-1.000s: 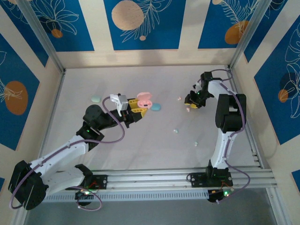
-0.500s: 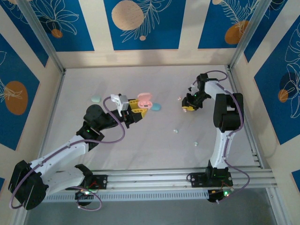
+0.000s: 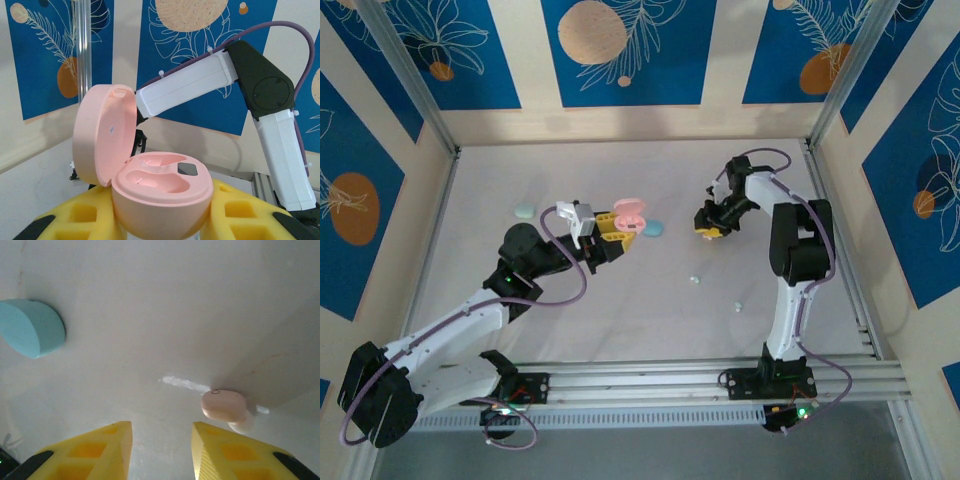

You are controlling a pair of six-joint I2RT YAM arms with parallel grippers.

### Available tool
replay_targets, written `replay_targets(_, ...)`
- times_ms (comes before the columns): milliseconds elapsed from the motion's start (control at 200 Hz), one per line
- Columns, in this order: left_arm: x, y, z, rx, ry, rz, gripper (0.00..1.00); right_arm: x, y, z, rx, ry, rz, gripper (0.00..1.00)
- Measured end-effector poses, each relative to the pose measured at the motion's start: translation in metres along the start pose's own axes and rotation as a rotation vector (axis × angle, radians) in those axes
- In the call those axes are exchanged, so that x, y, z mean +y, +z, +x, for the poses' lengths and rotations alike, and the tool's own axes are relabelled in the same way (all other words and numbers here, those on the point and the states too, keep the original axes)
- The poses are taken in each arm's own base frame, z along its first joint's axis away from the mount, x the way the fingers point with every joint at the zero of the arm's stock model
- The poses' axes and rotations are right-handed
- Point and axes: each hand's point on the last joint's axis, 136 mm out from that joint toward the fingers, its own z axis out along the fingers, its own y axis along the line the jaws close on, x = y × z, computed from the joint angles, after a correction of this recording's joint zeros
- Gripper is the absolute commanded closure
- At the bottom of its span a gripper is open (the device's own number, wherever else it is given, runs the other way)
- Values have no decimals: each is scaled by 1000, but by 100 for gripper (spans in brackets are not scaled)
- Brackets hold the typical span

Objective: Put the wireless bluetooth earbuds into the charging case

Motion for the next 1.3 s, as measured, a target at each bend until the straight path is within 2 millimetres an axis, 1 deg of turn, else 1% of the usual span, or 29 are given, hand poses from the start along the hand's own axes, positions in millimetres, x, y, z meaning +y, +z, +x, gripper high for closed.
replay_targets(140,0,0,1,3,-2,1,70,-8,-15,-18,-58,6,11,60)
replay_targets(235,-1,0,1,4,-3,0,70,-12,-19,-29,-83,7,9,59)
replay_targets(320,-1,1,1,3,-3,0,70,-17,-13,-33,-78,15,9,58)
replay_targets(495,-2,1,1,4,-4,2,70,-23,9,-27,-22,38,-10,59)
replay_targets(650,-3,1,1,5,-5,4,70,-18,15,-21,2,37,-40,62)
replay_targets(795,-3,1,2,7,-7,6,70,-15,24,-7,40,35,-63,64)
replay_targets(850,-4,2,2,8,-7,7,70,-13,22,-5,32,28,-71,64)
replay_targets(940,-4,2,2,8,-7,8,70,-9,21,10,60,36,-80,64)
replay_targets(1095,-5,2,3,10,-9,8,70,-1,26,37,117,41,-92,64)
replay_targets(1186,-5,2,3,10,-9,9,70,6,25,47,131,33,-98,64)
replay_targets(1301,-5,2,3,10,-9,10,69,17,23,55,137,19,-123,63)
